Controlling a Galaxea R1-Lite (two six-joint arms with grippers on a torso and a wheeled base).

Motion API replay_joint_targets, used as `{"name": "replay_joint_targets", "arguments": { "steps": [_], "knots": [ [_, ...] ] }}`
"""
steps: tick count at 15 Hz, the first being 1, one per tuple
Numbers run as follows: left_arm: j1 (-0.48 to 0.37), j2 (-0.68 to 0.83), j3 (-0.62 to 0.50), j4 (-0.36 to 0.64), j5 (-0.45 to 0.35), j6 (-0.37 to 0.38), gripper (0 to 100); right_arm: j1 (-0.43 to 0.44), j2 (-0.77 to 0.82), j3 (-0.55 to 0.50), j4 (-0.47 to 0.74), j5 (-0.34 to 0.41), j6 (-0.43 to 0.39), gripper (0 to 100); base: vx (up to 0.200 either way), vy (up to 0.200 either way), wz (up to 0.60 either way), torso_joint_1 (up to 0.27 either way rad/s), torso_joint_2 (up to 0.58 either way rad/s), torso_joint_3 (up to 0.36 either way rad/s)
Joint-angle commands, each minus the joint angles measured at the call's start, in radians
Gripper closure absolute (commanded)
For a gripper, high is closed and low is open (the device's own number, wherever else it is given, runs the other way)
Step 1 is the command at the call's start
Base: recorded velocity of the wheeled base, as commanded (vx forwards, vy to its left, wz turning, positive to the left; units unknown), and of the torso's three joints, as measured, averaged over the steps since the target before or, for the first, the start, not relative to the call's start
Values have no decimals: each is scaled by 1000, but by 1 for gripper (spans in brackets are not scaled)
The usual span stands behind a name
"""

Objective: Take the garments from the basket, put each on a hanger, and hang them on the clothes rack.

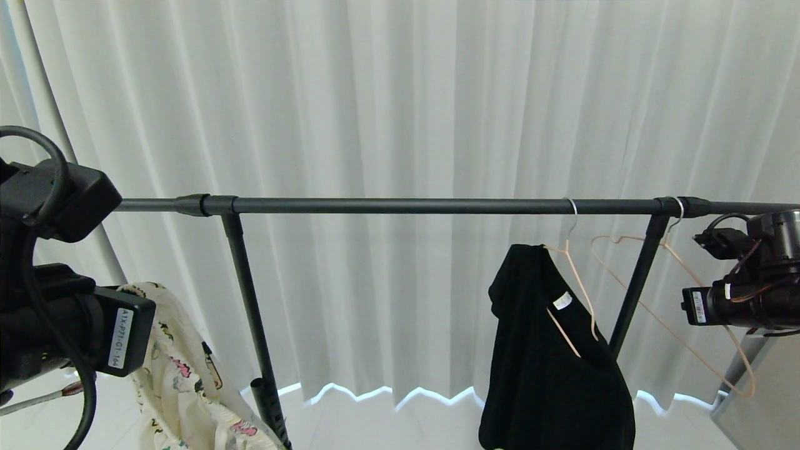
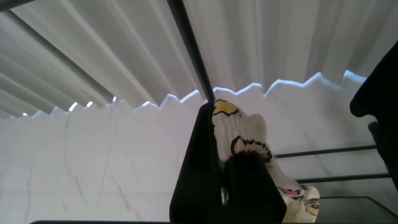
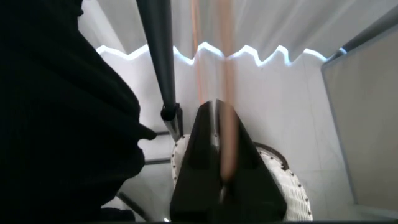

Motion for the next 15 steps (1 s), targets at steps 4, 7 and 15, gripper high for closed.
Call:
{"name": "replay_joint_targets", "arguments": {
  "steps": [4, 7, 15],
  "knots": [
    [0, 0, 0, 0, 1, 1, 100, 0, -31, 5, -61, 3, -2, 100, 0, 0, 0, 0, 0, 0],
    [0, -5, 0, 0, 1, 1, 100, 3, -91, 22, -63, 3, -4, 100, 0, 0, 0, 0, 0, 0],
    [0, -37, 0, 0, 1, 1, 100, 3, -304, 212, -133, -6, -7, 100, 0, 0, 0, 0, 0, 0]
  ]
}}
